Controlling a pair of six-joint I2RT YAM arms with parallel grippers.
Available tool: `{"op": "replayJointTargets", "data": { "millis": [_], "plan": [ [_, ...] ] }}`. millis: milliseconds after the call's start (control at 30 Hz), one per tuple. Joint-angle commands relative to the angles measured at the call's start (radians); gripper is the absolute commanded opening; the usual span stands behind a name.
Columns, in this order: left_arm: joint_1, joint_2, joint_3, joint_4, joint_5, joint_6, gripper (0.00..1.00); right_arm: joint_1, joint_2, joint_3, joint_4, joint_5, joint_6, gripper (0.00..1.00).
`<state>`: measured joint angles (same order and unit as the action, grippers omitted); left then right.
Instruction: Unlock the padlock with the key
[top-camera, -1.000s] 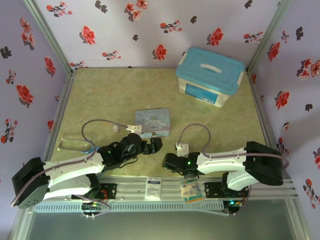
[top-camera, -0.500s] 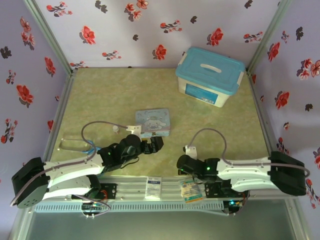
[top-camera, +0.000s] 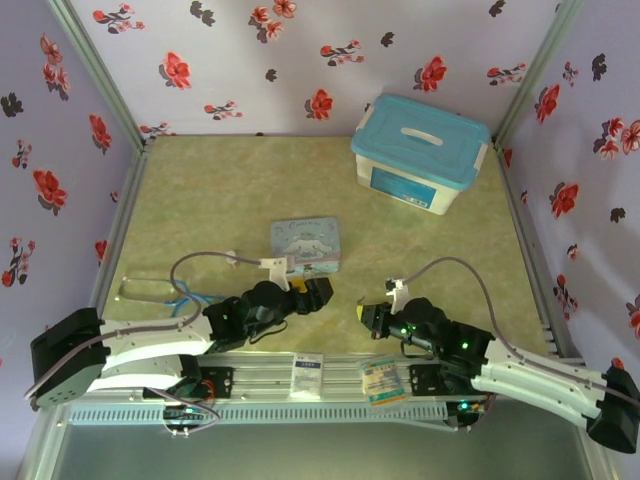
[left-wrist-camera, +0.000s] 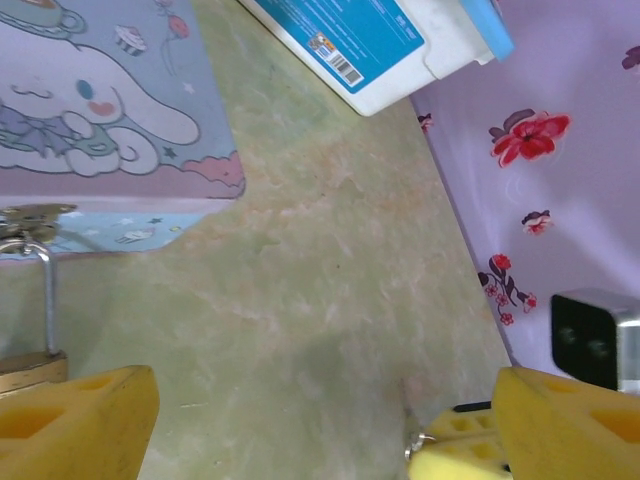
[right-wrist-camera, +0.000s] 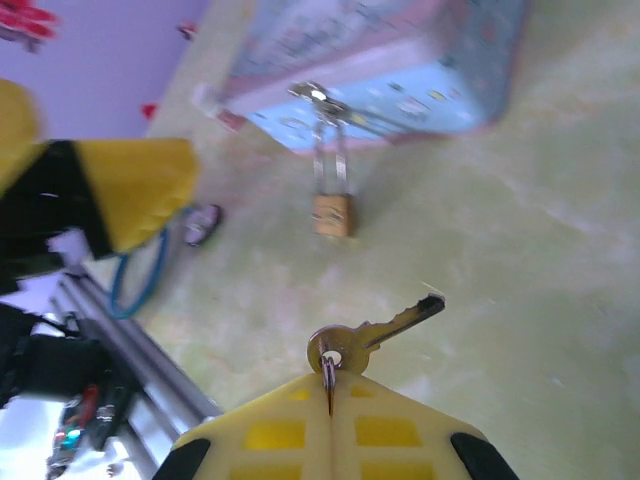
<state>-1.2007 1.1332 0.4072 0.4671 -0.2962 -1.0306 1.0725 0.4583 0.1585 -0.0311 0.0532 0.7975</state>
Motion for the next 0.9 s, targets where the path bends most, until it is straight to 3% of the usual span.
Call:
{"op": "replayJointTargets", "data": {
  "millis": [0, 300, 433, 600, 800, 867],
  "plan": [
    [-0.024, 0.035, 0.035, 0.11, -0.029, 0.01, 0.84, -0.007, -0.036, 0.0, 0.039, -0.065, -0.103, 0.0],
    [-0.04, 0.146, 0.131, 0.117, 0.088, 0.082, 0.74, -0.007, 0.118, 0.141, -0.006, -0.153, -0.28, 0.0],
    [-0.04, 0.17, 0.167, 0.029, 0.098, 0.036, 0.58, -0.001, 0.176, 0.18, 0.003, -0.149, -0.342, 0.0],
    [-0.039, 0.171, 0.194, -0.084, 0.106, 0.002, 0.51, 0.016, 0.243, 0.242, -0.04, -0.115, -0.428, 0.0],
    [-0.04, 0.135, 0.143, -0.083, 0.075, -0.046, 0.3, 0.021, 0.262, 0.253, -0.038, -0.068, -0.453, 0.0],
    [-0.04, 0.13, 0.141, -0.092, 0.079, -0.053, 0.28, 0.025, 0.26, 0.252, -0.034, -0.053, -0.455, 0.0]
  ]
}}
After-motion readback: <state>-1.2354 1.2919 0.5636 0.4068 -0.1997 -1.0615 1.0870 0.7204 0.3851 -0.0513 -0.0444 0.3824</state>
